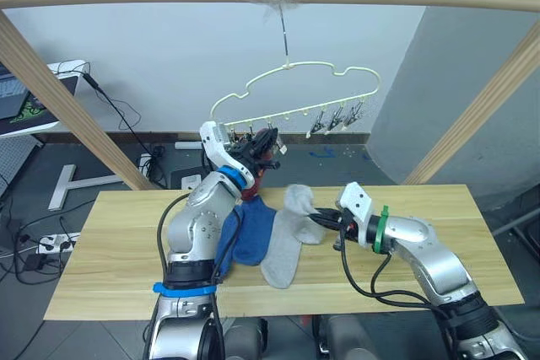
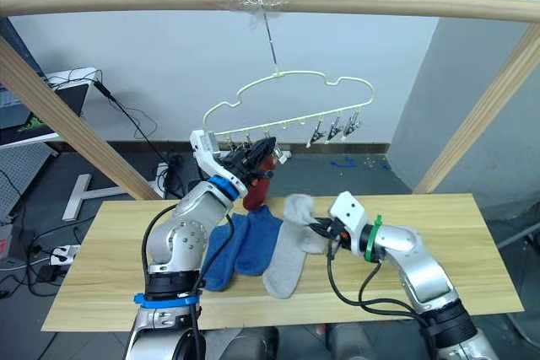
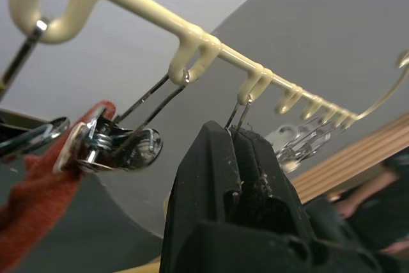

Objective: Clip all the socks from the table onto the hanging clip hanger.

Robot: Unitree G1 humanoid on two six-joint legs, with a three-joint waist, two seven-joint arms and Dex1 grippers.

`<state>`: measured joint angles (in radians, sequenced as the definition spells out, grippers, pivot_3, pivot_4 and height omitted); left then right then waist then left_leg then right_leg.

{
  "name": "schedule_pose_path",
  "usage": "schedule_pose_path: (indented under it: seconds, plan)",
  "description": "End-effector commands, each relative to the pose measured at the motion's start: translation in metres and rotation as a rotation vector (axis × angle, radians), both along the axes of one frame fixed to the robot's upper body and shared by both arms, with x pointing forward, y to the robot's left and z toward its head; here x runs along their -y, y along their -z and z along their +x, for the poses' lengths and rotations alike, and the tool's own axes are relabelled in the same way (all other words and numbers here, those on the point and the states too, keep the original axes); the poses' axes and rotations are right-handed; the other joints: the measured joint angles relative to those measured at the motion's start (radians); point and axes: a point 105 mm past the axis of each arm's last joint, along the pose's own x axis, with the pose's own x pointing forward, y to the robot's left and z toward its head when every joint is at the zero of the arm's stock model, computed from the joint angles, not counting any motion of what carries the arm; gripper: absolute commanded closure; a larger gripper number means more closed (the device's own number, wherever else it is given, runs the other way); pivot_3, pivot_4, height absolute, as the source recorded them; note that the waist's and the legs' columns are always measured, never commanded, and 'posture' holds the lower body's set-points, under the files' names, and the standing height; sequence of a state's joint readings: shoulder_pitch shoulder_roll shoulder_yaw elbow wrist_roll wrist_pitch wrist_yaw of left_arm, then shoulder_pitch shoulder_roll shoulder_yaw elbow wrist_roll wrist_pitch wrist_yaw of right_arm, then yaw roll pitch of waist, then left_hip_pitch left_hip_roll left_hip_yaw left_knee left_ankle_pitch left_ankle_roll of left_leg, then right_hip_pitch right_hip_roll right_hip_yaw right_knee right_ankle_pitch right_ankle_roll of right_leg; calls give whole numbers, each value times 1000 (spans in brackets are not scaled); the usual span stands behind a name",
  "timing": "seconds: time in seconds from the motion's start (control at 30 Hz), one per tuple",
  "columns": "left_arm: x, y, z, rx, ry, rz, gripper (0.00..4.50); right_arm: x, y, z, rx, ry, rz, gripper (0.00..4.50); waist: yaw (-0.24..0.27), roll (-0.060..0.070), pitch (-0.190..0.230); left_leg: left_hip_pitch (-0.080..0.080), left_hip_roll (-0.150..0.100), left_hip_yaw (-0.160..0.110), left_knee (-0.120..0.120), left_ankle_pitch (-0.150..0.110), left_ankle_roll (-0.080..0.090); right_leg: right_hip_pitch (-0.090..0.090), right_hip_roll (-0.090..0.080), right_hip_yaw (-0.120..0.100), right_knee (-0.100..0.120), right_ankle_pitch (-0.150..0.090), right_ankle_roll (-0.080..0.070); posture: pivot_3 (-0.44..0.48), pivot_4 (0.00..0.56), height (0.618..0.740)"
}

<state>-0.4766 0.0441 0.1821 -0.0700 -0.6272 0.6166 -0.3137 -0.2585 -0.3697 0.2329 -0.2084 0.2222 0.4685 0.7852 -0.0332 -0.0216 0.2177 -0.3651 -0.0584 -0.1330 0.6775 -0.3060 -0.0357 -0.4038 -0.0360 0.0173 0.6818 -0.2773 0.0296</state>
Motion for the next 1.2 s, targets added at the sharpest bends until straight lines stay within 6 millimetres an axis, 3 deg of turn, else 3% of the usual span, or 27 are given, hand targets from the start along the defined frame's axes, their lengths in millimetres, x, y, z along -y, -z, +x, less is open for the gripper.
schedule_pose_path:
  seconds: [0.03, 0.53, 1.2]
  plan:
    - [-1, -5, -3, -16, 23, -37, 4500, -5, -19, 3, 30, 21, 56, 4475, 2, 0, 0, 0, 0, 0, 0, 0, 0, 0, 0, 0, 0, 0, 0, -50, 207, 740]
    - [6, -9, -14, -39, 105, -92, 4500, -3, -48, 13, 39, 76, 193, 4475, 2, 0, 0, -1, 0, 0, 0, 0, 0, -1, 0, 0, -1, 0, 0, -45, 205, 740]
    - [6, -14, -17, -33, 113, -128, 4500, -17, -50, 19, 56, 59, 199, 4475, 3, 0, 0, -1, -1, 0, -1, 0, 0, -1, 0, 0, -1, 0, 0, -40, 196, 740]
